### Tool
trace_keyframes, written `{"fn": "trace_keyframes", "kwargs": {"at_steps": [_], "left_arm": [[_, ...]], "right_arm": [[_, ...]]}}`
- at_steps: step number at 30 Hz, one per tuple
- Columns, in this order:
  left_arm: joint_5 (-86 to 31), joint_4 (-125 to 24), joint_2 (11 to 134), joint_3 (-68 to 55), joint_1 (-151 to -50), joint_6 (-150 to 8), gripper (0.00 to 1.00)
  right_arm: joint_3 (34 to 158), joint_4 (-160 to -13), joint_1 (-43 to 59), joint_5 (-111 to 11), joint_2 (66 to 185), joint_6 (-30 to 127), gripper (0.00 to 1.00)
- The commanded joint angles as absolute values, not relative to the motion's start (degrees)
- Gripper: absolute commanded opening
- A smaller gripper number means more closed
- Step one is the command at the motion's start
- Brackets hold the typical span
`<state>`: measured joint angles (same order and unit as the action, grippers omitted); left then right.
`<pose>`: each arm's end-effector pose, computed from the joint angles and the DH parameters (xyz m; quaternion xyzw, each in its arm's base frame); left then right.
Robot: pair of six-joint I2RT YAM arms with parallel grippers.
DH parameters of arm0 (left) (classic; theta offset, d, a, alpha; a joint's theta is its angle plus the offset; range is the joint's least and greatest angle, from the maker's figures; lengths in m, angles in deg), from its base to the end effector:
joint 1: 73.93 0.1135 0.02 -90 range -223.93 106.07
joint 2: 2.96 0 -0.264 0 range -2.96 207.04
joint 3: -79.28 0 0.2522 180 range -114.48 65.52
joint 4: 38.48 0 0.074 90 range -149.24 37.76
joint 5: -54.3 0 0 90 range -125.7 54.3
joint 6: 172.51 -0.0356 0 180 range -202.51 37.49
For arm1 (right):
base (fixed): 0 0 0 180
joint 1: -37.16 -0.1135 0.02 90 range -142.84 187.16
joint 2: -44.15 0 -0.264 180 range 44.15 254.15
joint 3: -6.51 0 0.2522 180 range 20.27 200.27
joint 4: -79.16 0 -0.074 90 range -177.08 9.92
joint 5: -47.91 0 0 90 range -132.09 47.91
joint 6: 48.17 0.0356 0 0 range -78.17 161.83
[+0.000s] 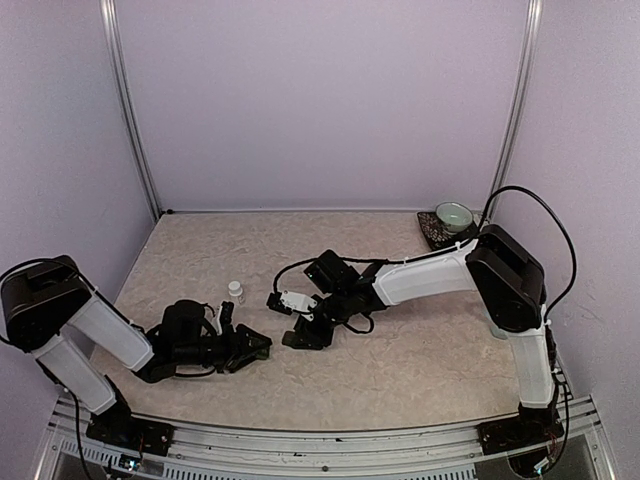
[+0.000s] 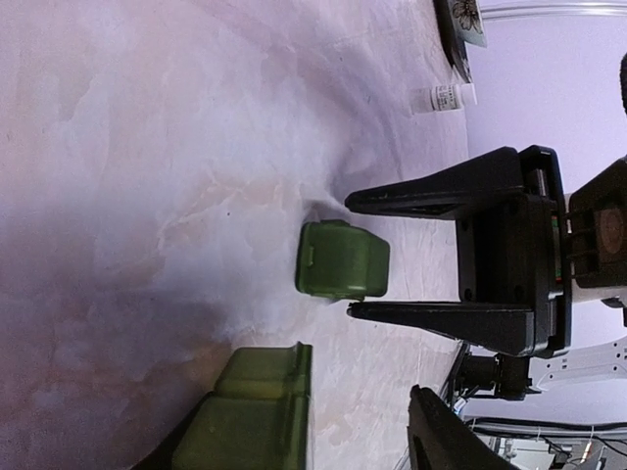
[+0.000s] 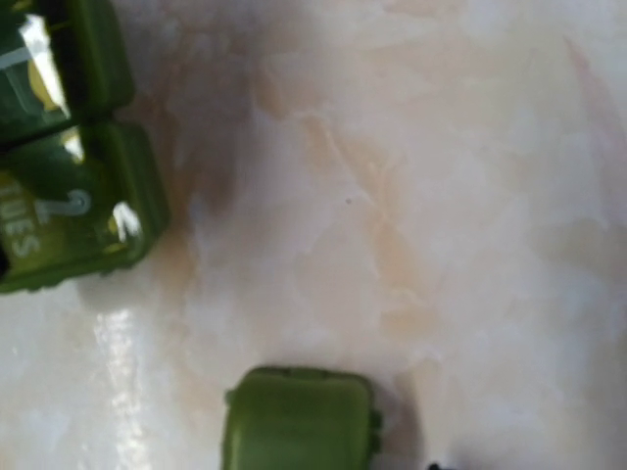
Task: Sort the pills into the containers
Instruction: Place the pill container at the center of the board.
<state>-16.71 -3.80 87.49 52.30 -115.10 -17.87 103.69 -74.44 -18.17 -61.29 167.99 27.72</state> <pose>0.1648 -0.1595 0.1000 -0.0904 0.8482 -0.4862 0.1896 0.2504 0.3826 0.1336 -0.5761 0.7386 0.2580 0.2367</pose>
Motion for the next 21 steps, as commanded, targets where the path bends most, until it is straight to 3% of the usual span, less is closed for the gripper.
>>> {"fn": "trace_keyframes", "kwargs": {"at_steps": [1, 12, 21], "left_arm": [[-17.8, -5.8, 86.3, 52.2, -114.7, -19.6, 0.65], [-24.6, -18.7, 80.1, 50.7, -114.6, -23.6, 0.98], [-29.8, -27.9, 74.7, 50.2, -114.3, -25.7, 0.99]], "right_arm": [[103.7, -73.6, -18.0, -61.0, 167.2, 26.8, 0.47], [102.3, -74.4, -18.0, -61.2, 164.9, 26.0, 0.47], [103.4, -74.7, -17.9, -61.8, 165.4, 26.3, 0.51]]}}
